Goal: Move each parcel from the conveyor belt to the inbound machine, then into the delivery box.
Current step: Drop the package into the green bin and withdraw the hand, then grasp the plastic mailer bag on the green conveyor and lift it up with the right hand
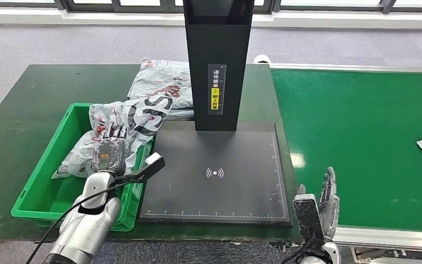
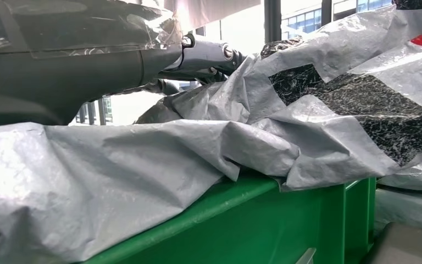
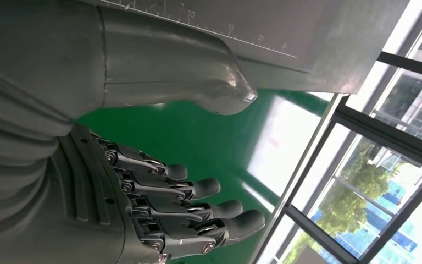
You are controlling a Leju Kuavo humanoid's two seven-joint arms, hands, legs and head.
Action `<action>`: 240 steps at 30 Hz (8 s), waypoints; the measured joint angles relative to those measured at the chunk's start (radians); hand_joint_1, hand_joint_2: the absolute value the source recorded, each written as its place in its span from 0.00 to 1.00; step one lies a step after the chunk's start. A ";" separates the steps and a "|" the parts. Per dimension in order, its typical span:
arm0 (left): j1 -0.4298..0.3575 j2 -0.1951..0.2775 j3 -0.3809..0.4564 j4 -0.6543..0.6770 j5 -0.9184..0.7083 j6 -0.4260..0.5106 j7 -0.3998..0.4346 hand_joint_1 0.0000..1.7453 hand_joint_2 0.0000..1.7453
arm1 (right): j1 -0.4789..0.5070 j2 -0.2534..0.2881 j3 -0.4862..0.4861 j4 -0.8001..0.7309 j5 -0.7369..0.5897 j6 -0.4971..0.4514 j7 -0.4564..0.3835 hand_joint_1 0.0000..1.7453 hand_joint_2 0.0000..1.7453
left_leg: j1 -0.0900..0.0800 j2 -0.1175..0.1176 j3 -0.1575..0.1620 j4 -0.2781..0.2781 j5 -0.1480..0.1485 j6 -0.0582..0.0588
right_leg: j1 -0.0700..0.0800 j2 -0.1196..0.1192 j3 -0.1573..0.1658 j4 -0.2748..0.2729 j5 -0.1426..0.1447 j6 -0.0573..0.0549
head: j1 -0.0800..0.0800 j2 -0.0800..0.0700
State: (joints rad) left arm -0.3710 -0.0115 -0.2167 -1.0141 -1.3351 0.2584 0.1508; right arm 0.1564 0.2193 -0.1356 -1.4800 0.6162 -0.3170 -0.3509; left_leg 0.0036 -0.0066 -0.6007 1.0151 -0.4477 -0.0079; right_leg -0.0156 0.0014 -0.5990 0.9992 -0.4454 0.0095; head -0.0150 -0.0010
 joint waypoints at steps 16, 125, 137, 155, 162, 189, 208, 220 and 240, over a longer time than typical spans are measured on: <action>-0.009 -0.007 0.005 0.017 0.000 -0.001 0.000 0.00 1.00 | 0.001 0.005 -0.010 -0.006 0.001 0.000 0.000 0.00 1.00 | -0.001 -0.001 0.001 0.000 0.000 0.000 | -0.001 -0.001 0.001 0.000 0.000 0.000 | 0.000 0.000; -0.161 -0.222 -0.228 -0.249 1.255 -0.106 -0.675 0.00 1.00 | -0.162 -0.037 0.085 0.060 -0.167 -0.151 -0.076 0.00 1.00 | 0.000 -0.001 -0.002 0.000 0.001 0.000 | 0.000 0.000 -0.002 0.000 0.002 0.001 | 0.000 0.000; -0.240 -0.261 -0.330 -0.092 1.244 -0.093 -0.679 0.00 1.00 | -0.192 -0.043 0.086 0.087 -0.173 -0.157 -0.068 0.00 1.00 | 0.000 -0.001 -0.002 0.000 0.001 0.000 | 0.000 0.001 -0.002 0.000 0.002 0.002 | 0.000 0.000; -0.228 -0.325 -0.360 0.297 1.267 -0.127 -0.664 0.00 1.00 | -0.196 -0.050 0.086 0.110 -0.188 -0.153 -0.055 0.00 1.00 | 0.000 -0.001 -0.002 0.000 0.001 0.000 | 0.000 0.001 -0.002 0.000 0.002 0.001 | 0.000 0.000; -0.225 -0.335 -0.360 0.431 1.260 -0.050 -0.667 0.00 1.00 | -0.181 -0.052 0.085 0.113 -0.212 -0.123 -0.040 0.00 1.00 | 0.000 -0.001 -0.002 0.000 0.001 0.000 | 0.000 0.001 -0.002 0.000 0.001 0.001 | 0.000 0.000; -0.173 -0.336 -0.245 0.427 1.289 0.063 -0.735 0.00 1.00 | -0.148 -0.066 0.057 0.137 -0.070 -0.209 -0.015 0.00 1.00 | 0.000 -0.001 -0.002 0.000 0.001 0.000 | 0.000 0.001 -0.002 0.000 0.001 0.001 | 0.000 0.000; -0.160 -0.336 -0.244 0.397 1.276 0.107 -0.748 0.00 1.00 | -0.139 -0.068 0.057 0.137 -0.041 -0.218 -0.022 0.00 1.00 | 0.000 -0.001 -0.002 0.000 0.001 0.000 | 0.000 0.001 -0.002 0.000 0.001 0.001 | 0.000 0.000; -0.139 -0.321 -0.225 0.388 1.258 0.113 -0.750 0.00 1.00 | -0.147 -0.068 0.063 0.143 -0.005 -0.231 -0.058 0.00 1.00 | 0.000 -0.001 -0.003 0.000 0.001 0.000 | 0.000 0.000 -0.002 0.000 0.001 0.001 | 0.000 0.000; -0.139 -0.320 -0.228 0.356 1.186 0.078 -0.695 0.00 1.00 | -0.213 -0.069 0.158 0.218 -0.057 -0.258 -0.065 0.00 1.00 | 0.000 -0.001 -0.003 0.000 0.001 0.000 | 0.000 0.000 -0.002 0.000 0.001 0.001 | 0.000 0.000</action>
State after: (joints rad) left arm -0.5100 -0.3311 -0.4444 -0.6580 -0.1492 0.3368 -0.5444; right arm -0.0563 0.1507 0.0220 -1.2623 0.5590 -0.5749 -0.4154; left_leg 0.0036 -0.0078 -0.6035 1.0153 -0.4464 -0.0077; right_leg -0.0155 0.0017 -0.6010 0.9996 -0.4440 0.0105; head -0.0151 -0.0011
